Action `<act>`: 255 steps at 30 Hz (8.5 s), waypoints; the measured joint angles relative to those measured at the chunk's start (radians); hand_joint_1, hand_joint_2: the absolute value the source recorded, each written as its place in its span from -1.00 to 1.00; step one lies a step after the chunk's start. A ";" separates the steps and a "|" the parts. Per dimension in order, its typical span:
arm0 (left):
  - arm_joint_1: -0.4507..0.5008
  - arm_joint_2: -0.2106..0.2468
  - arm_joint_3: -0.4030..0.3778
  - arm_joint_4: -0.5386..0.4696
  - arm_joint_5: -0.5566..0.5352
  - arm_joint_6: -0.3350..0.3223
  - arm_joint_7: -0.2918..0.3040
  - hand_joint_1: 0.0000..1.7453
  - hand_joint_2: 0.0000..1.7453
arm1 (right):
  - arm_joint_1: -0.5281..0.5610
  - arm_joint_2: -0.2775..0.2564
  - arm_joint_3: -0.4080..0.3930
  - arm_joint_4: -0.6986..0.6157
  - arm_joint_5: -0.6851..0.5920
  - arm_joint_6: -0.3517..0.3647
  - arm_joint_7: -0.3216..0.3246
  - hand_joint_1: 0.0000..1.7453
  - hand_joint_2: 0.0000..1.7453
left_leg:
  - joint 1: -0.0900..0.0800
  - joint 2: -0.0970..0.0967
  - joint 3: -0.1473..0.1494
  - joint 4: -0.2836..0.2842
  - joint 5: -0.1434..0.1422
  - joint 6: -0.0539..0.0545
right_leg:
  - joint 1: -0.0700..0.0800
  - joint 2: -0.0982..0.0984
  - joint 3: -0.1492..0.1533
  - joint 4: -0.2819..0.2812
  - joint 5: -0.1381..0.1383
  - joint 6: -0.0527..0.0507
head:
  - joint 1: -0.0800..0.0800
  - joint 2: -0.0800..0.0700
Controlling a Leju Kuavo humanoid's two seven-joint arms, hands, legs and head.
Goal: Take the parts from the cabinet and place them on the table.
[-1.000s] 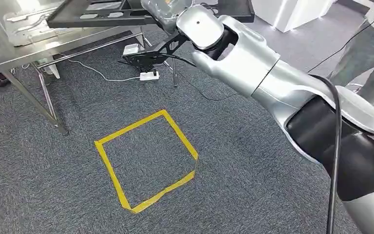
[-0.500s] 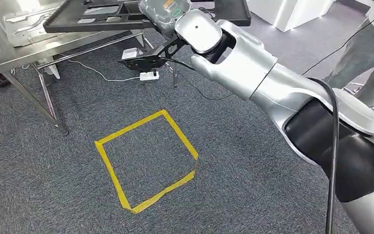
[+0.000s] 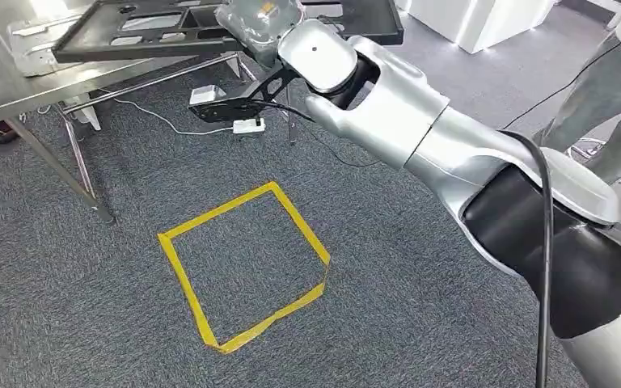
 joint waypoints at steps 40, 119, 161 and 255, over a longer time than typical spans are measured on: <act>0.000 0.002 0.002 0.000 0.009 -0.006 -0.032 -1.00 1.00 | 0.010 0.013 0.000 0.028 0.068 -0.039 0.053 1.00 1.00 | -0.010 0.000 0.001 0.004 -0.006 0.012 | -0.007 0.001 0.004 -0.007 0.000 0.011 | -0.001 0.000; 0.002 -0.035 -0.001 0.000 -0.020 0.062 -0.001 -1.00 1.00 | 0.090 -0.169 0.000 -0.116 0.037 0.015 0.038 1.00 1.00 | 0.011 0.031 0.012 0.049 -0.069 -0.028 | -0.024 -0.009 -0.014 0.014 0.003 0.000 | -0.002 0.000; -0.003 -0.034 -0.002 0.000 -0.015 0.051 -0.018 -1.00 1.00 | 0.091 -0.174 0.000 -0.124 0.071 0.008 0.037 1.00 1.00 | -0.011 0.079 0.023 0.012 -0.040 -0.003 | -0.003 -0.062 -0.018 0.015 0.005 -0.005 | -0.001 0.000; -0.003 -0.031 -0.005 0.000 -0.016 0.074 -0.017 -1.00 1.00 | 0.126 -0.184 0.000 -0.137 0.085 -0.008 0.011 1.00 1.00 | -0.012 0.031 -0.011 0.013 -0.007 0.000 | -0.020 -0.006 0.038 0.007 -0.051 0.011 | -0.019 0.000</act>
